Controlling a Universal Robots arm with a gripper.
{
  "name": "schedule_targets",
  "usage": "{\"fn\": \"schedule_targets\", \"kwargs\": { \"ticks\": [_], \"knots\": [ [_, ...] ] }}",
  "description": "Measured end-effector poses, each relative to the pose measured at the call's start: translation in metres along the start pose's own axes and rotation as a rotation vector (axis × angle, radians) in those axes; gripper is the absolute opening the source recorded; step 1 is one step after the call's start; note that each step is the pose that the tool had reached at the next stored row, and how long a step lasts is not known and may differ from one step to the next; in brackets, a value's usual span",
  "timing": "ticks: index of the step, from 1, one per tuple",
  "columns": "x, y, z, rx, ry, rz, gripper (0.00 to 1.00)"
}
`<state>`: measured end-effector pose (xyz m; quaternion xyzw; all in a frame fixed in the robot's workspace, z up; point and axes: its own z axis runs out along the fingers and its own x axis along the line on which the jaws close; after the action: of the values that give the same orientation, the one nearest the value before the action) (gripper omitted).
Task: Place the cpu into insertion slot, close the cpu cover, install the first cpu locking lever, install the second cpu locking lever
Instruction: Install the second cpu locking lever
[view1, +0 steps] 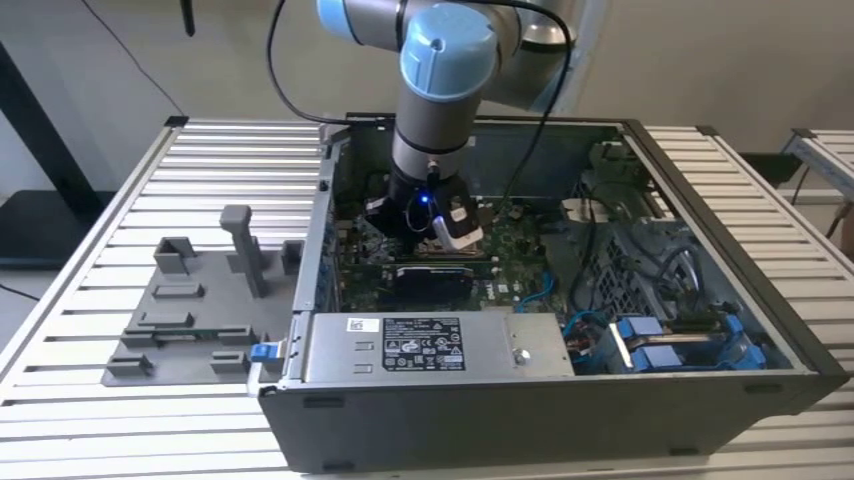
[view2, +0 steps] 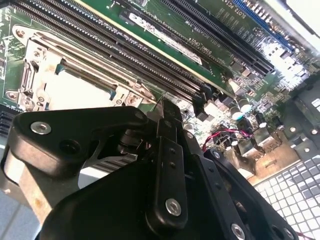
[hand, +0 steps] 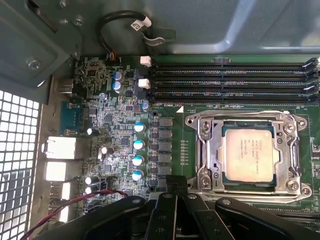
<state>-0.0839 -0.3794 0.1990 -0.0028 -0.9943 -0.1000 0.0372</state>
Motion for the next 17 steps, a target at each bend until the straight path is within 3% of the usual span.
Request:
{"fn": "schedule_targets", "kwargs": {
  "ticks": [4,8,17],
  "knots": [
    [0.0001,0.0012,0.0,0.0155,-0.0029,0.001,0.11],
    [0.0,0.006,0.001,0.0164,-0.0058,0.0,0.11],
    [0.0,0.0062,0.0012,0.017,-0.0062,0.0,0.11]
  ]
}}
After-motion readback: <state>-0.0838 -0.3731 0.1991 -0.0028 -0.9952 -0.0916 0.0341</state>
